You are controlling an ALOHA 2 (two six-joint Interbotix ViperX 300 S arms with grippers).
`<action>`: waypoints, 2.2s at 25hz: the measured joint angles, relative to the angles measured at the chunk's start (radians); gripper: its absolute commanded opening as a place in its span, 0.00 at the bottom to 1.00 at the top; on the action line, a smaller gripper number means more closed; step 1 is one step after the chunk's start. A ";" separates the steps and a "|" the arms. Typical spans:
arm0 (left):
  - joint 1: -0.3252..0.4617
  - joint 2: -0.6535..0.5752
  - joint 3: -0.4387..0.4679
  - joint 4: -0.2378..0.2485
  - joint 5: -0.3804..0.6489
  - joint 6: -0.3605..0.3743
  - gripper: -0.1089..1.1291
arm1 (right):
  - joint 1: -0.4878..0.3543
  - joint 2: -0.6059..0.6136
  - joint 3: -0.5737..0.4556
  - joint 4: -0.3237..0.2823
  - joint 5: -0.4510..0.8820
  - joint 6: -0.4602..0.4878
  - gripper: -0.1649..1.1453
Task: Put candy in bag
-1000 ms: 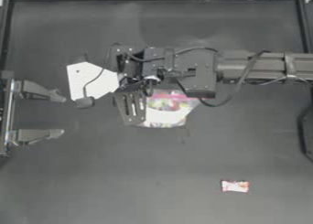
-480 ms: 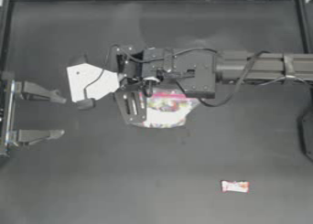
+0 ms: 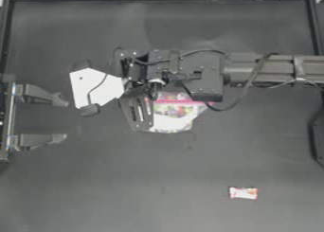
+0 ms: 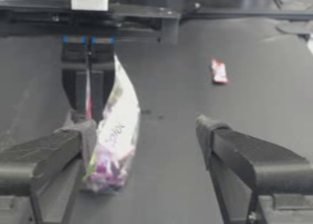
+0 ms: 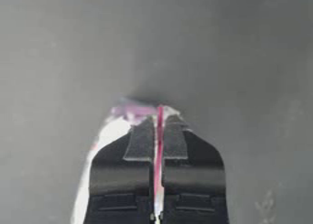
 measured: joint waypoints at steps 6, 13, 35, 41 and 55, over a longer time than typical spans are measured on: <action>0.012 0.000 0.002 0.000 0.023 0.000 0.87 | 0.000 -0.028 0.003 0.002 -0.006 0.005 0.16; 0.035 0.000 0.009 -0.002 0.029 -0.002 0.87 | -0.002 -0.044 0.031 0.002 -0.038 0.012 0.16; 0.126 0.160 -0.002 -0.015 -0.011 -0.002 0.86 | 0.000 -0.080 0.098 0.021 -0.106 0.028 0.16; 0.132 0.268 -0.032 -0.015 -0.067 0.000 0.86 | 0.000 -0.080 0.098 0.021 -0.107 0.028 0.16; 0.164 0.549 -0.143 -0.012 -0.161 0.006 0.85 | 0.005 -0.095 0.117 0.023 -0.120 0.028 0.16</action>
